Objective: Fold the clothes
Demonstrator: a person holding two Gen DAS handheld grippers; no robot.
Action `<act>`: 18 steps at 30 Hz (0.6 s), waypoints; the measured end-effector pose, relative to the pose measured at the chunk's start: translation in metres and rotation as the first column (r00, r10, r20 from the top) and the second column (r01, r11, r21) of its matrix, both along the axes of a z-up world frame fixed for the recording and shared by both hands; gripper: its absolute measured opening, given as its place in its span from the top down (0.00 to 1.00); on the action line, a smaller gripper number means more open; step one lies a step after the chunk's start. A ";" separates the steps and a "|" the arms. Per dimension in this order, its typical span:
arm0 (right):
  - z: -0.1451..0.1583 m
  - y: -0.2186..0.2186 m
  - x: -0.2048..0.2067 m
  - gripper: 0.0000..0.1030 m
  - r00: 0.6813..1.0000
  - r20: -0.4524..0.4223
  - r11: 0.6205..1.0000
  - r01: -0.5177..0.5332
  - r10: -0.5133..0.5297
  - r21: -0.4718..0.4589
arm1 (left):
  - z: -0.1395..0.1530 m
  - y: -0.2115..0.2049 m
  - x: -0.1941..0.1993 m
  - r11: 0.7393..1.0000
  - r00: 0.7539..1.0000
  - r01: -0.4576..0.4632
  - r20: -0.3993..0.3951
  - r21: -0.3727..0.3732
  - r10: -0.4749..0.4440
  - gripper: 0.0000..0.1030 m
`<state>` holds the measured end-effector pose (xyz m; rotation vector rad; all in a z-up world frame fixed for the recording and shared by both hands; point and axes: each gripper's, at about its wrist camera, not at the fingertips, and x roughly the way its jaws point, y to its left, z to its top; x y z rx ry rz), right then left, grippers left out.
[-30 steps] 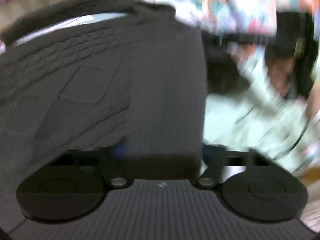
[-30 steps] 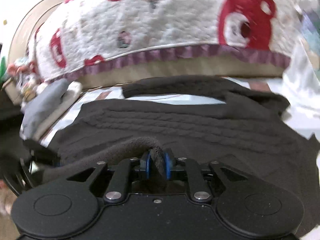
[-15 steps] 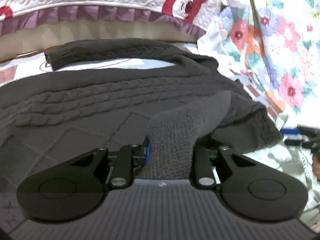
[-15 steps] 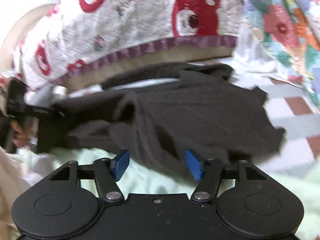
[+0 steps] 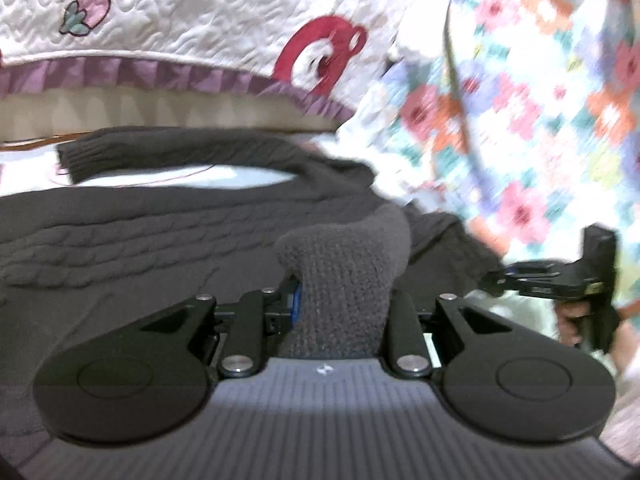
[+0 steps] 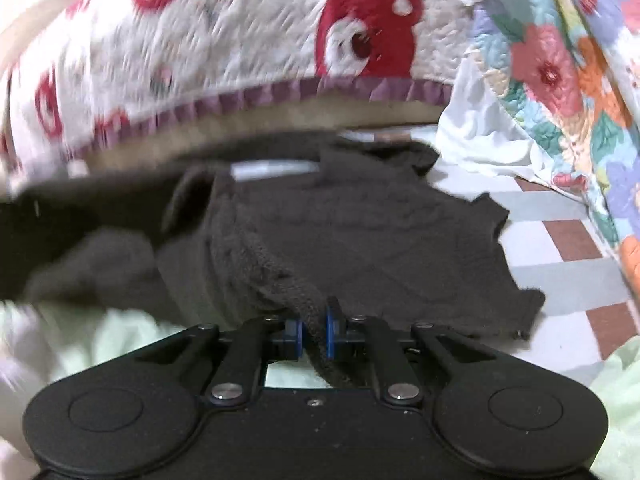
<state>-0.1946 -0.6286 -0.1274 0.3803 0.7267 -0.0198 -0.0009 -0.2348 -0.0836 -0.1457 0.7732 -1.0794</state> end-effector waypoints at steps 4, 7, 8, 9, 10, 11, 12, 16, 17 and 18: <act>-0.006 -0.046 0.013 0.86 0.999 -0.028 0.978 0.038 -0.033 0.204 | -0.023 -0.007 0.032 0.997 0.994 -0.074 -0.076 0.028 0.076 0.70; -0.025 -0.067 0.029 0.85 0.991 -0.101 0.962 0.106 -0.083 0.251 | -0.034 -0.024 0.047 0.978 0.992 -0.123 -0.009 0.169 0.126 0.74; -0.027 -0.065 0.034 0.83 0.988 -0.120 0.967 0.126 -0.102 0.221 | -0.032 -0.026 0.048 0.973 0.990 -0.142 0.015 0.180 0.142 0.75; -0.029 -0.062 0.039 0.75 0.983 -0.138 0.971 0.146 -0.121 0.191 | -0.030 -0.028 0.049 0.968 0.987 -0.162 0.039 0.191 0.158 0.77; -0.031 -0.060 0.043 0.70 0.978 -0.156 0.973 0.165 -0.140 0.160 | -0.028 -0.030 0.050 0.963 0.983 -0.182 0.063 0.201 0.173 0.81; -0.031 -0.055 0.047 0.70 0.974 -0.165 0.978 0.176 -0.156 0.111 | -0.027 -0.033 0.052 0.957 0.978 -0.202 0.087 0.210 0.188 0.82; -0.029 -0.049 0.050 0.69 0.971 -0.163 0.982 0.183 -0.173 0.051 | -0.025 -0.035 0.053 0.950 0.973 -0.222 0.111 0.219 0.202 0.84; -0.028 -0.047 0.048 0.41 0.972 -0.114 0.973 0.217 -0.206 0.084 | -0.018 -0.043 0.058 0.920 0.944 -0.303 0.209 0.250 0.255 0.85; -0.029 -0.050 0.044 0.41 0.974 -0.097 0.964 0.216 -0.203 0.152 | -0.016 -0.039 0.061 0.907 0.928 -0.349 0.224 0.236 0.299 0.85; -0.032 -0.053 0.039 0.39 0.976 -0.080 0.949 0.216 -0.202 0.230 | -0.015 -0.032 0.065 0.889 0.907 -0.404 0.221 0.216 0.359 0.84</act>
